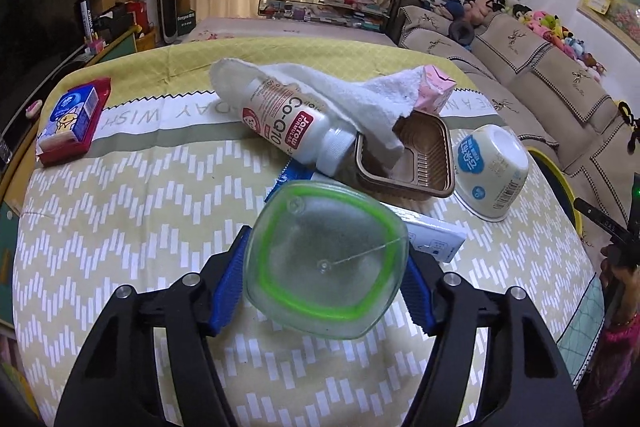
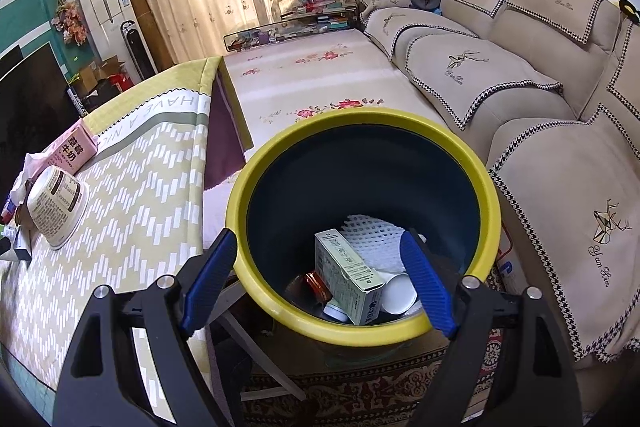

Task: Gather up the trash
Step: 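Carry the green-rimmed cup over the bin with the left tool and release it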

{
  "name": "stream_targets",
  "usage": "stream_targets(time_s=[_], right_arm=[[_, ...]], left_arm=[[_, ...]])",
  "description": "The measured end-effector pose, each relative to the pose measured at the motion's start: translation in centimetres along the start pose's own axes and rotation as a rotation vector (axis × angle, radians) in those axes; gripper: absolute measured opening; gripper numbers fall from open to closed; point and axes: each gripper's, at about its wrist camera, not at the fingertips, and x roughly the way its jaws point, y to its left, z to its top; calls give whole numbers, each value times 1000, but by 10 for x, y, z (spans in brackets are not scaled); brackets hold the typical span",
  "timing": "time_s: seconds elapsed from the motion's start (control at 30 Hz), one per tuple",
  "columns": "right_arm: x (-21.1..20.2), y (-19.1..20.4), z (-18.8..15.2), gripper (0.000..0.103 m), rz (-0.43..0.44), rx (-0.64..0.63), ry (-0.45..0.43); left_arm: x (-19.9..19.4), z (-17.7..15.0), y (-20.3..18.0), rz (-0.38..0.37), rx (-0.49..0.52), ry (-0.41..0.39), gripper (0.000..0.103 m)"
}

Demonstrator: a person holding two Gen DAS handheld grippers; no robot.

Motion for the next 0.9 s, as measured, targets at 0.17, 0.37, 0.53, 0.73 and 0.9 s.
stream_targets(time_s=[0.17, 0.37, 0.53, 0.73, 0.9], right_arm=[[-2, 0, -1, 79, 3, 1, 0], [-6, 0, -3, 79, 12, 7, -7], [-15, -4, -6, 79, 23, 17, -16], [-25, -10, -14, 79, 34, 33, -31], [-34, -24, -22, 79, 36, 56, -42]], left_arm=[[0, 0, -2, -6, 11, -5, 53], [-10, -4, -10, 35, 23, -20, 53], [-35, -10, -32, 67, 61, -48, 53], [-56, -14, -79, 28, 132, -62, 53], [-56, -14, -132, -46, 213, -69, 53]])
